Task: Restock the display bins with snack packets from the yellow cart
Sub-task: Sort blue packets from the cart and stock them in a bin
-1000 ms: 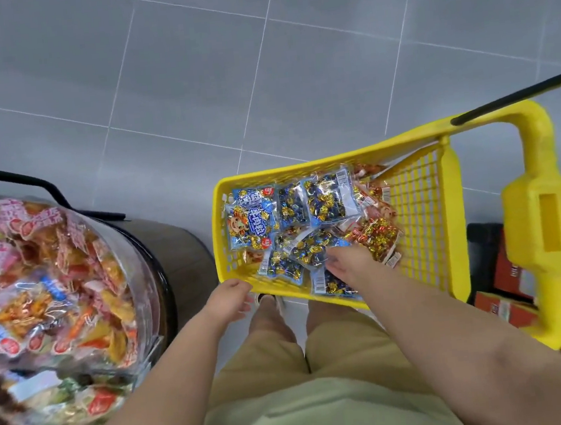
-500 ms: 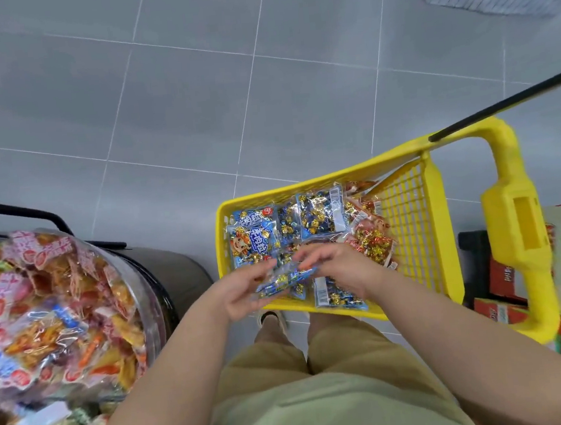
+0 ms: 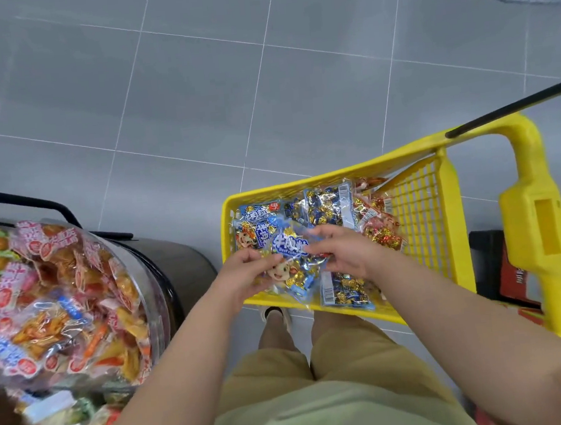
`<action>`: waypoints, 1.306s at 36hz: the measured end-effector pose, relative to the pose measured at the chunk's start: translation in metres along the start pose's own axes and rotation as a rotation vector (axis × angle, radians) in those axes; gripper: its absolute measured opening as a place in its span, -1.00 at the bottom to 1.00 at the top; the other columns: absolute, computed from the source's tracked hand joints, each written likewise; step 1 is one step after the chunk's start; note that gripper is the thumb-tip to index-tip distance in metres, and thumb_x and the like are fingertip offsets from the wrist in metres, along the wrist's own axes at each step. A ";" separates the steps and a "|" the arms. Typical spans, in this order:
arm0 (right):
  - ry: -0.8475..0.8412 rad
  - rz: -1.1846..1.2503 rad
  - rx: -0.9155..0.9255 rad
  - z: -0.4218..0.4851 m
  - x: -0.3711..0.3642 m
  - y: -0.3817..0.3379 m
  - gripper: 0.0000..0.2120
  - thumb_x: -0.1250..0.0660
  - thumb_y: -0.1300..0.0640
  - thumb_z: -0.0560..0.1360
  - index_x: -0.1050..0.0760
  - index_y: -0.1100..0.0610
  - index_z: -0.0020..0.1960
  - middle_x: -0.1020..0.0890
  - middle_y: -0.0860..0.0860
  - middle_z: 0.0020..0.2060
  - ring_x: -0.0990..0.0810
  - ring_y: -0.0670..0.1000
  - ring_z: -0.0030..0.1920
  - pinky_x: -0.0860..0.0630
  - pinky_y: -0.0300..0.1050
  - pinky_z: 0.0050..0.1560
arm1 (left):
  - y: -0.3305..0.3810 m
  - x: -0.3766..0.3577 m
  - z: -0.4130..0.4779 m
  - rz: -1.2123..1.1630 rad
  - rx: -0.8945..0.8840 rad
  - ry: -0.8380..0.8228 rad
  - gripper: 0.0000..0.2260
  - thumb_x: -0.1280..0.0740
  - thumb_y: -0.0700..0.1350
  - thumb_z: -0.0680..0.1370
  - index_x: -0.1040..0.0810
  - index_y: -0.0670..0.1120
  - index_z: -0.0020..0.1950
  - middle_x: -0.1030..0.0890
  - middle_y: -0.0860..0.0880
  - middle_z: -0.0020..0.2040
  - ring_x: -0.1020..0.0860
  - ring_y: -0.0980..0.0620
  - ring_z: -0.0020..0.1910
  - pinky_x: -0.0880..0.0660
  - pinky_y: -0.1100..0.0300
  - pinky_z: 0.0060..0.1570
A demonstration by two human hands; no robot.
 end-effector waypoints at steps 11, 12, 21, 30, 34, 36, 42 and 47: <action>0.069 -0.048 -0.046 0.025 0.012 -0.011 -0.68 -0.29 -0.11 0.52 -0.52 0.08 0.13 -0.57 0.06 0.13 -0.51 -0.01 0.03 -0.50 -0.07 0.05 | -0.012 -0.012 0.006 0.098 0.123 -0.108 -0.55 -0.46 -0.13 0.46 -0.46 -0.22 0.29 -0.54 -0.20 0.29 -0.49 -0.16 0.30 -0.41 -0.15 0.30; 0.245 -0.082 -0.014 0.027 0.032 -0.014 -0.68 -0.29 -0.09 0.52 -0.51 0.15 0.09 -0.57 0.15 0.14 -0.54 0.07 0.06 -0.49 -0.01 0.10 | -0.014 -0.010 0.009 0.092 0.126 -0.079 -0.55 -0.44 -0.16 0.49 -0.43 -0.25 0.33 -0.54 -0.20 0.29 -0.48 -0.18 0.31 -0.38 -0.17 0.33; 0.789 -0.526 0.048 0.029 0.108 -0.037 -0.32 -0.53 -0.01 0.33 -0.36 0.20 0.33 -0.55 0.14 0.16 -0.55 0.14 0.12 -0.52 0.02 0.11 | -0.028 -0.003 0.019 -0.152 0.147 -0.014 -0.36 -0.30 -0.36 0.54 -0.14 -0.09 0.56 -0.46 -0.17 0.38 -0.60 -0.17 0.10 -0.60 -0.02 -0.11; 0.542 -0.347 0.100 0.034 0.072 -0.033 -0.50 -0.43 0.23 0.43 -0.38 0.20 0.32 -0.57 0.08 0.10 -0.57 0.06 -0.08 -0.57 -0.09 -0.12 | -0.025 0.015 0.013 -0.324 0.161 0.052 -0.71 -0.22 -0.25 0.59 -0.44 -0.23 0.31 -0.63 -0.25 0.08 -0.62 -0.19 -0.04 -0.58 -0.07 -0.08; 0.467 -0.580 0.411 0.005 0.033 -0.057 -0.62 -0.35 0.31 0.46 -0.51 0.12 0.27 -0.55 0.03 -0.02 -0.47 -0.09 -0.22 -0.50 -0.40 -0.26 | -0.019 0.017 0.012 -0.382 0.177 0.024 -0.75 -0.21 -0.18 0.62 -0.48 -0.21 0.27 -0.68 -0.19 -0.05 -0.65 -0.14 -0.12 -0.57 -0.03 -0.17; 0.365 -0.756 0.639 -0.016 -0.001 -0.071 -0.58 -0.33 0.38 0.43 -0.55 0.08 0.23 -0.48 -0.02 -0.13 -0.45 -0.03 -0.16 -0.46 -0.20 -0.12 | -0.014 0.018 0.011 -0.389 0.171 0.019 -0.73 -0.20 -0.12 0.63 -0.48 -0.19 0.28 -0.69 -0.17 -0.08 -0.67 -0.12 -0.16 -0.61 -0.04 -0.19; 0.204 -1.156 1.172 -0.077 -0.077 -0.083 -0.52 -0.42 0.51 0.22 -0.64 0.19 0.09 -0.52 0.16 -0.36 -0.50 0.16 -0.35 -0.49 -0.02 -0.32 | 0.010 0.009 0.011 -0.598 0.091 -0.150 -0.39 -0.03 0.31 0.58 -0.44 -0.10 0.38 -0.58 -0.22 0.23 -0.59 -0.22 0.17 -0.54 -0.18 0.06; 0.261 -1.175 1.239 -0.080 -0.088 -0.078 -0.53 -0.43 0.48 0.27 -0.63 0.15 0.12 -0.51 0.16 -0.35 -0.48 0.17 -0.35 -0.49 -0.02 -0.38 | 0.027 0.004 -0.003 -0.479 -0.016 -0.279 -0.48 -0.25 0.14 0.48 -0.51 -0.15 0.33 -0.64 -0.19 0.15 -0.65 -0.16 0.03 -0.61 -0.08 -0.11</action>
Point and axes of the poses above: each hand's wrist, its own z-axis towards the middle knuckle, its own x-axis out of the back of the hand, y = z × x, the point moved 10 cm from there along z, towards the middle knuckle
